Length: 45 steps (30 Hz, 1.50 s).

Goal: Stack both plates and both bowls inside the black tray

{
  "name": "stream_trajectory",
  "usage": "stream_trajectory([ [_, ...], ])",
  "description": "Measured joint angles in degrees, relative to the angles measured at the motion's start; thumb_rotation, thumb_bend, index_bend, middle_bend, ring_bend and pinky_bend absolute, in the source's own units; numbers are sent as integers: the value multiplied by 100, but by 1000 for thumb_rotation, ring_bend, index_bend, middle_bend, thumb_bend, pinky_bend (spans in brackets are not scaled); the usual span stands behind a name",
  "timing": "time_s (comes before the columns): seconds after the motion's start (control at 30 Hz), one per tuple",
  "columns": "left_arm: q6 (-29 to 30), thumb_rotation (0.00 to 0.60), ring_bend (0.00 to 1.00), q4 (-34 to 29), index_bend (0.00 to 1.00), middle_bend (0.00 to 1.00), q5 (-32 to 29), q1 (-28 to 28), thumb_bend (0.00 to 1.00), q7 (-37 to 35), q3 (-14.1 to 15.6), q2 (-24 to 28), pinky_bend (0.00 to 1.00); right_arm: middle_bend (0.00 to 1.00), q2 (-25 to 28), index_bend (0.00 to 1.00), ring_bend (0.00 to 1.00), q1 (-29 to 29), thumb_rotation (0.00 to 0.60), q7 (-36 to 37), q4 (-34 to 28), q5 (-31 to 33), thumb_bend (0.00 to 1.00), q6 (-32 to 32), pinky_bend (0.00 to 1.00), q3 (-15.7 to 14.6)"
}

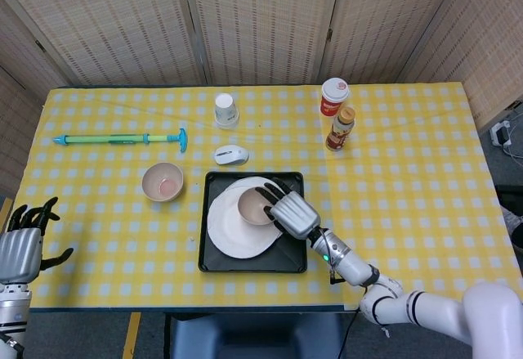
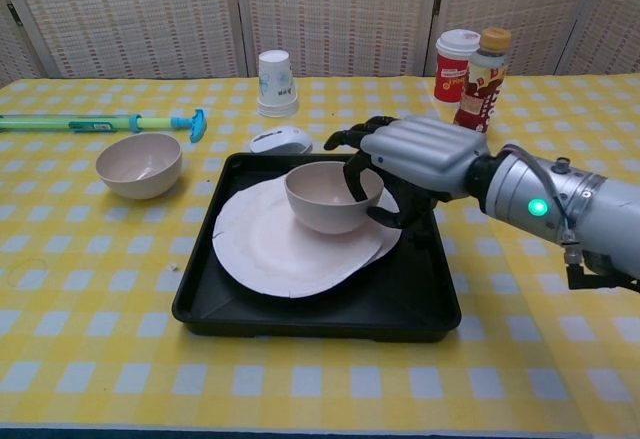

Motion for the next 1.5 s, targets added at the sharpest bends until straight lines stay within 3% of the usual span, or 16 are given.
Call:
stream_trajectory([
  [0.17,-4,600,212,1,123,385,-12,-1,179,-44,-10,23,121,124,-272,711,93,141,600,222,327,-18,555,97,69,-22],
  [0.27,4,600,211,-8,124,385,4,4,178,-57,-7,30,121,105,-346,655,89,178,600,392,416,-31,555,134,69,-71],
  [0.47,-22,600,211,11,123,385,14,-6,178,-70,0,27,121,1,-283,252,37,205,600,537,316,81,552,56,68,-170],
  [0.6,-39,600,211,12,123,385,39,-13,178,-48,22,11,121,0,-96,45,14,141,600,470,27,139,449,113,65,-222],
  [0.83,-15,600,211,-4,123,384,110,-16,178,60,64,-25,120,0,421,0,0,-87,600,449,-681,172,388,366,61,-360],
  [1.03,6,600,214,2,127,385,207,-24,179,168,117,-80,143,0,1112,0,0,-672,600,415,-1363,-32,388,1251,60,-669],
  [1.1,-5,600,230,33,142,387,262,-46,178,195,138,-132,189,0,1432,0,0,-1018,600,406,-1591,-120,388,1695,59,-854],
  [1.2,-21,600,350,154,184,454,354,-103,178,216,160,-290,369,0,1881,0,0,-1572,600,474,-1828,-272,388,2377,59,-1162],
  [1.23,-48,600,448,215,194,522,396,-137,178,222,174,-367,481,0,2003,0,0,-1741,600,519,-1866,-322,388,2585,59,-1252],
  [1.37,-366,600,725,239,232,815,421,-304,177,331,209,-473,750,0,2509,0,0,-2475,600,894,-1902,-547,388,3476,59,-1610],
  [1.5,-634,600,883,338,322,987,384,-590,174,752,125,-715,894,0,2804,0,0,-2876,600,1428,-1775,-738,388,3993,59,-1779],
])
